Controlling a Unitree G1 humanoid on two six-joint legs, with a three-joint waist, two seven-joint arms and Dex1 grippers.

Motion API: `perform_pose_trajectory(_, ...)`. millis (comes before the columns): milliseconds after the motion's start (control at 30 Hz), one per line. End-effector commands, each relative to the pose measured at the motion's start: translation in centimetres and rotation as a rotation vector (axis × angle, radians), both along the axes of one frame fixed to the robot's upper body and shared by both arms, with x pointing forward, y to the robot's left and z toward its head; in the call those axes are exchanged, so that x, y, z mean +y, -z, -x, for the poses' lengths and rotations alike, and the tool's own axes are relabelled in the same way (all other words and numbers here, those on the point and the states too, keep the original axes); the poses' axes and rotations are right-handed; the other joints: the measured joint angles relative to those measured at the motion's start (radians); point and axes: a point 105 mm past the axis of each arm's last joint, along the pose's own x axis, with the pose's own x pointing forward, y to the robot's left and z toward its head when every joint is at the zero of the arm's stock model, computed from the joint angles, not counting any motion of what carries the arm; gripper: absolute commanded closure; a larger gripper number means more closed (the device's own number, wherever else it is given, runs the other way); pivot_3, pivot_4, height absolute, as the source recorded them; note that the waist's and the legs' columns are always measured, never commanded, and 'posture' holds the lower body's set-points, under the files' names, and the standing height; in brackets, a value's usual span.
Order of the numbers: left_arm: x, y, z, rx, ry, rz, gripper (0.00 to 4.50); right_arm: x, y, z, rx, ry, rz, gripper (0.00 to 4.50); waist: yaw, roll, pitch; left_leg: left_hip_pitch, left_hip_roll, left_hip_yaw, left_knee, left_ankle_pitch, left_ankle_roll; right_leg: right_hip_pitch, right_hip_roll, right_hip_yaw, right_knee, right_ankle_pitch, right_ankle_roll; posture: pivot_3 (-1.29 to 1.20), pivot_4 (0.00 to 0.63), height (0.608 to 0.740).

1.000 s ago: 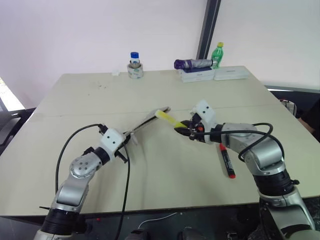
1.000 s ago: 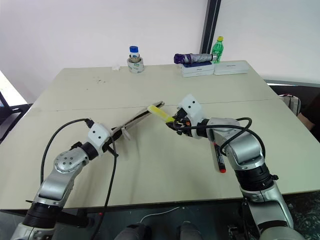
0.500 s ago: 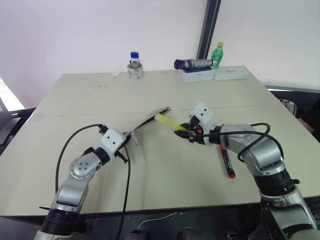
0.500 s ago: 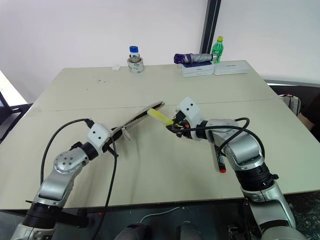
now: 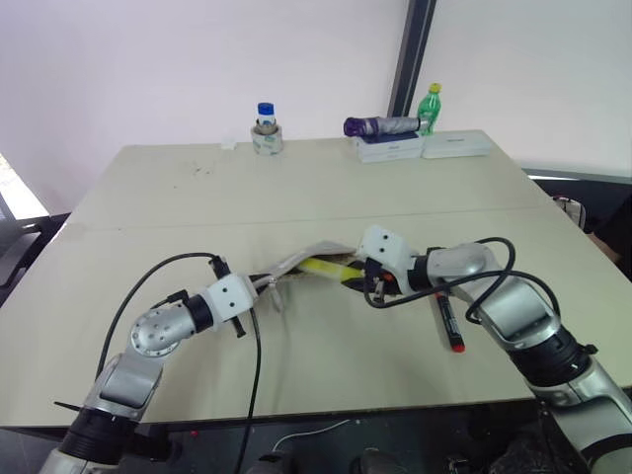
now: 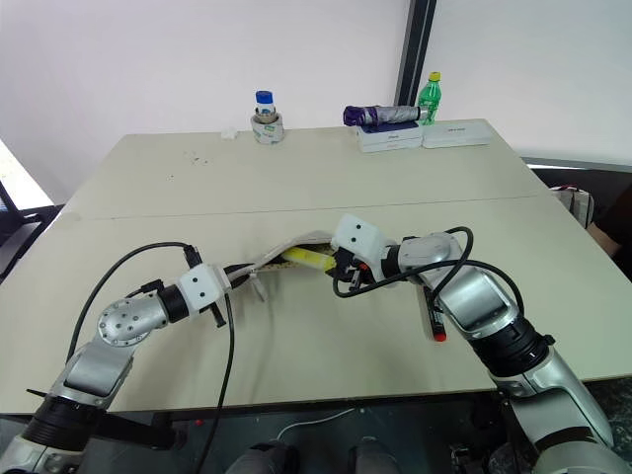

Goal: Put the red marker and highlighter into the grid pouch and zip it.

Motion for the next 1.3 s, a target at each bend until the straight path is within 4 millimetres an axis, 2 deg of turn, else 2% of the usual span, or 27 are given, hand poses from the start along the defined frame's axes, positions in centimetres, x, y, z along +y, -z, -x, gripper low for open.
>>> perform_pose_trajectory(33, -1.3, -0.5, 1.0, -0.036, 0.111, -0.051, 4.5, 2.3, -1.9, 1.0, -0.072, -0.124, -0.02, 3.61, 0.0, 0.0, 0.0, 0.0, 0.0, 0.0, 0.0, 0.0, 0.0, 0.0, 0.0, 0.0, 0.0, 0.0, 0.0, 0.0, 0.15, 0.74)
perform_pose_trajectory(200, -2.4, -0.5, 1.5, -0.03, 0.175, -0.06, 4.5, 3.5, -2.0, 1.7, -0.076, -0.198, -0.022, 3.61, 0.002, 0.0, 0.0, 0.0, 0.0, 0.0, 0.0, 0.0, 0.0, 0.0, 0.0, 0.0, 0.0, 0.0, 0.0, 0.0, 0.15, 0.74)
perform_pose_trajectory(367, -2.3, -0.7, 1.6, -0.025, 0.176, -0.056, 4.5, 3.2, -2.0, 1.6, -0.095, -0.199, 0.0, 3.61, 0.0, 0.0, 0.0, 0.0, 0.0, 0.0, 0.0, 0.0, 0.0, 0.0, 0.0, 0.0, 0.0, 0.0, 0.0, 0.0, 0.15, 0.74)
perform_pose_trajectory(500, -1.6, -0.5, 1.7, -0.013, 0.16, -0.058, 4.5, 2.2, -2.1, 1.5, -0.129, -0.191, 0.047, 3.61, 0.001, 0.0, 0.0, 0.0, 0.0, 0.0, 0.0, 0.0, 0.0, 0.0, 0.0, 0.0, 0.0, 0.0, 0.0, 0.0, 0.15, 0.74)
perform_pose_trajectory(667, -0.9, -1.2, 2.0, 0.019, 0.148, -0.017, 4.5, -0.3, -2.0, 1.2, -0.184, -0.197, 0.175, 3.61, 0.002, 0.0, 0.0, 0.0, 0.0, 0.0, 0.0, 0.0, 0.0, 0.0, 0.0, 0.0, 0.0, 0.0, 0.0, 0.0, 0.15, 0.74)
perform_pose_trajectory(767, -0.7, -1.7, 2.0, 0.026, 0.14, 0.002, 4.5, -0.7, -2.0, 1.3, -0.19, -0.21, 0.193, 3.61, 0.0, 0.0, 0.0, 0.0, 0.0, 0.0, 0.0, 0.0, 0.0, 0.0, 0.0, 0.0, 0.0, 0.0, 0.0, 0.0, 0.15, 0.74)
perform_pose_trajectory(867, -0.8, -1.7, 2.1, 0.031, 0.148, -0.007, 4.5, -0.6, -1.5, 1.6, -0.216, -0.259, 0.236, 3.61, -0.001, 0.0, 0.0, 0.0, 0.0, 0.0, 0.0, 0.0, 0.0, 0.0, 0.0, 0.0, 0.0, 0.0, 0.0, 0.0, 0.15, 0.74)
perform_pose_trajectory(1167, -1.7, -1.8, 2.3, 0.04, 0.176, 0.0, 4.5, 1.3, -1.6, 2.2, -0.224, -0.315, 0.182, 3.61, 0.001, 0.0, 0.0, 0.0, 0.0, 0.0, 0.0, 0.0, 0.0, 0.0, 0.0, 0.0, 0.0, 0.0, 0.0, 0.0, 0.15, 0.74)
perform_pose_trajectory(1300, -1.1, -1.7, 2.0, 0.076, 0.126, 0.056, 4.5, 1.0, -2.9, 1.7, -0.263, -0.278, 0.149, 1.61, 0.001, 0.0, 0.0, 0.0, 0.0, 0.0, 0.0, 0.0, 0.0, 0.0, 0.0, 0.0, 0.0, 0.0, 0.0, 0.0, 0.15, 0.74)
